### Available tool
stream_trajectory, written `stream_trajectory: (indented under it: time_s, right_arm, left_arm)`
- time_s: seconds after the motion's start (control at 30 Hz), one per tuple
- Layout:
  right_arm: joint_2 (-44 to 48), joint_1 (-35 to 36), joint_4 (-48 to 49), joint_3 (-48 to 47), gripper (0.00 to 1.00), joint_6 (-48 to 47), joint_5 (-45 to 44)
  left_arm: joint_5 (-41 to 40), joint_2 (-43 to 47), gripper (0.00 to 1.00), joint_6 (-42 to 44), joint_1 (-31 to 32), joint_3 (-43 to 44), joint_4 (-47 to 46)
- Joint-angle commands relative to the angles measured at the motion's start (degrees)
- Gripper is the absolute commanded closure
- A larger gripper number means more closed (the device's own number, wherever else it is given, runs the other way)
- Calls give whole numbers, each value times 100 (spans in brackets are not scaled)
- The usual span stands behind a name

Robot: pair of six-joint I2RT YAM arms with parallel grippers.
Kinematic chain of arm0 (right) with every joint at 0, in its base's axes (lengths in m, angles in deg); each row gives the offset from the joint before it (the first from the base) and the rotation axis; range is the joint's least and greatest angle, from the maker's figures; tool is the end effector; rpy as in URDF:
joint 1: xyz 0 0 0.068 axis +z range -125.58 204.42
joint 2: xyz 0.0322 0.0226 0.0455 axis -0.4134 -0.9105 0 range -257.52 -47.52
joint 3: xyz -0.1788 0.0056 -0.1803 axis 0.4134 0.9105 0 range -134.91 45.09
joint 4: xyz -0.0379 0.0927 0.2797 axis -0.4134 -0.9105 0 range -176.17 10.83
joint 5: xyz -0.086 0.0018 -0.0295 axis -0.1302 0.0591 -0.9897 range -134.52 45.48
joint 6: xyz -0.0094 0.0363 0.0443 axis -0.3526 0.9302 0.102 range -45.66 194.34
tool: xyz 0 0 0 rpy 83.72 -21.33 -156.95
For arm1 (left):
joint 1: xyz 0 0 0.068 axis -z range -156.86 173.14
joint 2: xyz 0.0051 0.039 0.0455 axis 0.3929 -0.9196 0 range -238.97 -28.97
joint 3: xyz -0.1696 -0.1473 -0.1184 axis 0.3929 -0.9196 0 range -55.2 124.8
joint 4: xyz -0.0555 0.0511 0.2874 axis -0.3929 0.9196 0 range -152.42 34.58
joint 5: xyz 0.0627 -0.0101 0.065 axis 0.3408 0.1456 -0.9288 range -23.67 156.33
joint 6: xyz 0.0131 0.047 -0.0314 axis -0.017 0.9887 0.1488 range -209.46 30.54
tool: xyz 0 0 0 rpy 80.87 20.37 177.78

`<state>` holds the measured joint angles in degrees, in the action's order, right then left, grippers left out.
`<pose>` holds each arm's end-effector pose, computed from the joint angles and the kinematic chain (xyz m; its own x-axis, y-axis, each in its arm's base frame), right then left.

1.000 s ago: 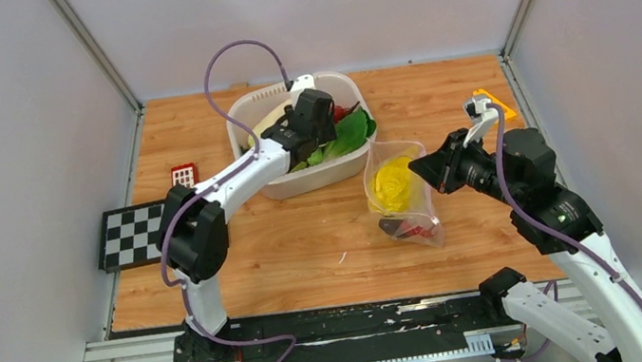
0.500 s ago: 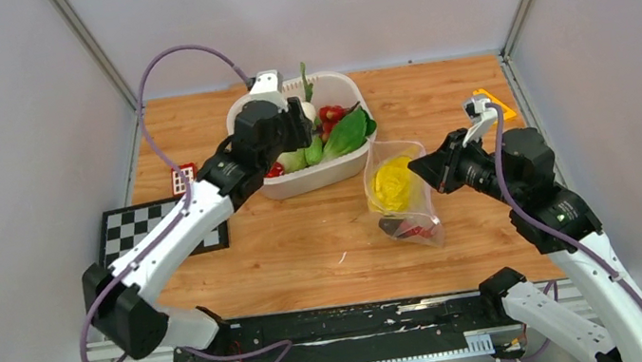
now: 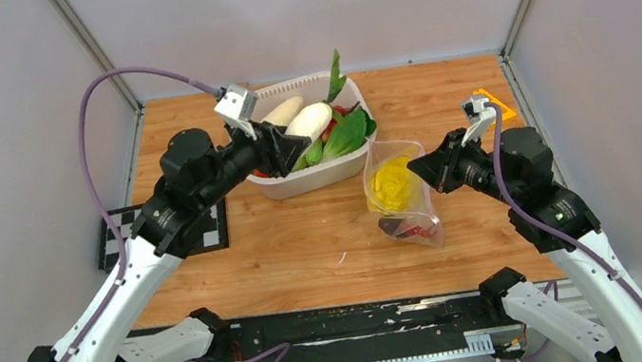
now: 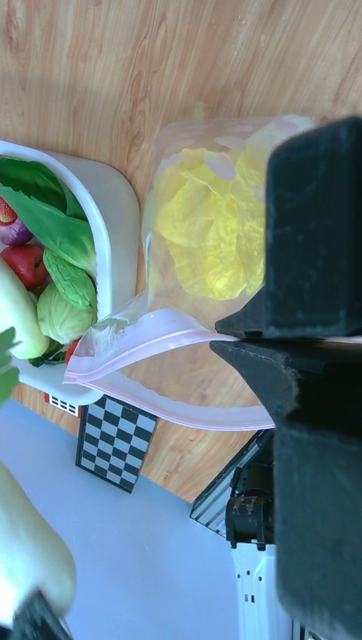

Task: Place the food in the zip-top bag and seal the zipper
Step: Place the fake vegetable in the zipper food storage bag.

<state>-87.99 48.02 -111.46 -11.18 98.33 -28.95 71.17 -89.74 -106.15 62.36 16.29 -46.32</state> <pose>0.1780 0.0898 0.3746 -0.4904 0.2132 -0.8450 -0.4620 0.7586 0.4595 0.2163 -0.1812 0.4275 -0.2691 -0.1497 -0.9514 0.6451 0.7055 -0.2934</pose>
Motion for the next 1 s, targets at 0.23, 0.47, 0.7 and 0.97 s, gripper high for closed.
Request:
stream_trajectory:
  time_s: [0.23,0.47,0.7,0.97]
  right_arm:
    - [-39,13,335,0,100,107,40]
    - [-103,14,407,-1,100,160,120]
    - [-73,13,187,-92,100,29,-86]
    - [-86,13,175,-121,100,-64,28]
  left_arm:
    - [3597,872,72,-626,26,-703,-890]
    - [3975,832,74,-309,173,-671,-588]
    - [3033,2,75,537,503,99,1142]
    - [2129,-619,78,306,660,659,1795]
